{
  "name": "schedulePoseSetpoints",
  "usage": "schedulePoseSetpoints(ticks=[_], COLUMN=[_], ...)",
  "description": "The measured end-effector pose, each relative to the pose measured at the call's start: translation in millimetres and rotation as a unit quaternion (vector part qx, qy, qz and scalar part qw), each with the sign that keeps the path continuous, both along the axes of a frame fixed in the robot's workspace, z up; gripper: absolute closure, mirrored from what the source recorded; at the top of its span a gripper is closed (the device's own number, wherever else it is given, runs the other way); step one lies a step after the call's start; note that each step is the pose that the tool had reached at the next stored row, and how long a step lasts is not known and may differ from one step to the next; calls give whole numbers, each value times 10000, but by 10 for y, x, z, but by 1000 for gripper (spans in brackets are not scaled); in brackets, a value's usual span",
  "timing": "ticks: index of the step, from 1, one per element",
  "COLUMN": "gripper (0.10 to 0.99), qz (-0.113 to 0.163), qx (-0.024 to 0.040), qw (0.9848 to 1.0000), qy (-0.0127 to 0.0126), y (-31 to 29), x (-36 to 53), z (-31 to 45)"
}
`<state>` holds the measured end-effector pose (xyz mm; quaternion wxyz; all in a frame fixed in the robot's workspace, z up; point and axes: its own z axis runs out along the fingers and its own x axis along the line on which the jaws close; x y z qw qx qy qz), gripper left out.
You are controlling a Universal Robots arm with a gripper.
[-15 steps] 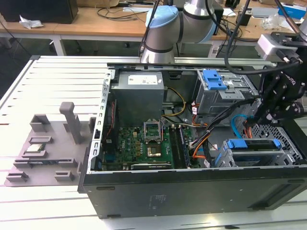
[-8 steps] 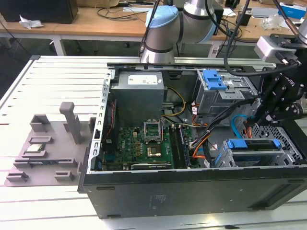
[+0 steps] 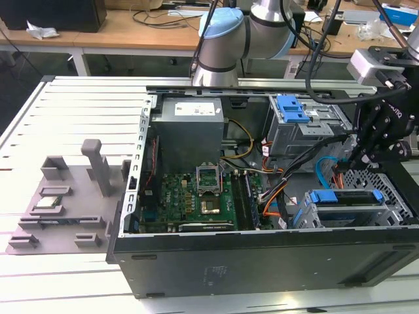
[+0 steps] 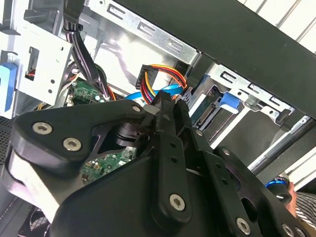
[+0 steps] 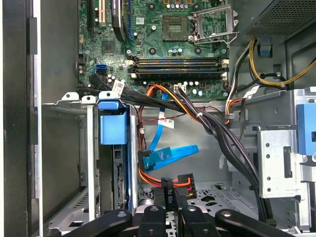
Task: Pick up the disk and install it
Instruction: 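Insert the first disk wire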
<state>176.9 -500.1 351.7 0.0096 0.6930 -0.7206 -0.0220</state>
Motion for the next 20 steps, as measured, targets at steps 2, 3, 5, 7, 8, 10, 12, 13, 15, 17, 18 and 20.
schedulePoseSetpoints(ticks=[2,3,5,7,8,10,12,13,15,17,18,20], gripper=[894,894,894,820,820,820,820,820,820,820,835,965], qz=[0,0,0,0,0,0,0,0,0,0,0,0], qx=[-1,-1,-2,-3,-3,-4,-10,-11,-11,-12,-12,-12], qw=[10000,10000,10000,10000,10000,10000,10000,10000,10000,10000,10000,10000], qy=[0,0,0,0,0,0,0,0,0,0,0,0], y=[0,0,0,0,0,0,0,0,0,0,0,0], x=[0,0,0,0,0,0,0,0,0,0,0,0], z=[0,0,0,0,3,40,82,85,86,86,86,86])
